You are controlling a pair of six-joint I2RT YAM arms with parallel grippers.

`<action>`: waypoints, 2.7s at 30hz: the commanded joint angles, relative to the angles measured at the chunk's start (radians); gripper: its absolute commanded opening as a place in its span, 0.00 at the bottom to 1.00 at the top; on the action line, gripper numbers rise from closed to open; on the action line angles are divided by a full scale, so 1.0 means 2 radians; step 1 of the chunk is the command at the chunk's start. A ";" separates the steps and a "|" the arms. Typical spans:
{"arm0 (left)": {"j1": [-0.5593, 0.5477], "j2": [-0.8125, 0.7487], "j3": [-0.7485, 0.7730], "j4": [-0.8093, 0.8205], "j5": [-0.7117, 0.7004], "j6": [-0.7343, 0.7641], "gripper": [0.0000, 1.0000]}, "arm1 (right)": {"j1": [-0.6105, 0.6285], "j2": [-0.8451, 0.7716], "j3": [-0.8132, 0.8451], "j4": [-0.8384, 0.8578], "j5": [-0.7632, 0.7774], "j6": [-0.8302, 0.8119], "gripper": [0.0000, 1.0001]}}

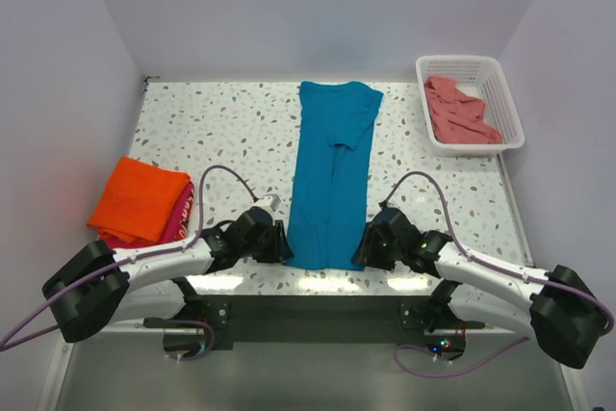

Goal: Fold and stack the t-shirts
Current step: Fold the tshirt

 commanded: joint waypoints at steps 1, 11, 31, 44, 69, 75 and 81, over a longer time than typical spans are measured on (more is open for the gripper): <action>-0.007 0.017 -0.012 -0.025 0.010 0.004 0.39 | 0.004 0.020 -0.018 0.000 -0.011 0.004 0.44; -0.014 0.026 -0.017 -0.023 0.034 0.004 0.05 | 0.003 0.029 -0.024 -0.016 -0.027 -0.025 0.09; -0.037 -0.060 0.039 -0.102 0.025 -0.011 0.00 | 0.003 -0.103 0.040 -0.166 -0.031 -0.079 0.00; -0.037 0.005 0.144 -0.074 -0.035 0.004 0.00 | 0.004 -0.088 0.097 -0.135 0.081 -0.090 0.00; 0.104 0.253 0.348 0.044 -0.063 0.048 0.00 | -0.142 0.191 0.288 0.053 0.105 -0.179 0.00; 0.141 0.316 0.388 0.060 -0.039 0.055 0.00 | -0.181 0.290 0.328 0.081 0.064 -0.185 0.00; 0.182 0.371 0.417 0.108 0.038 0.074 0.00 | -0.220 0.363 0.372 0.093 0.023 -0.186 0.00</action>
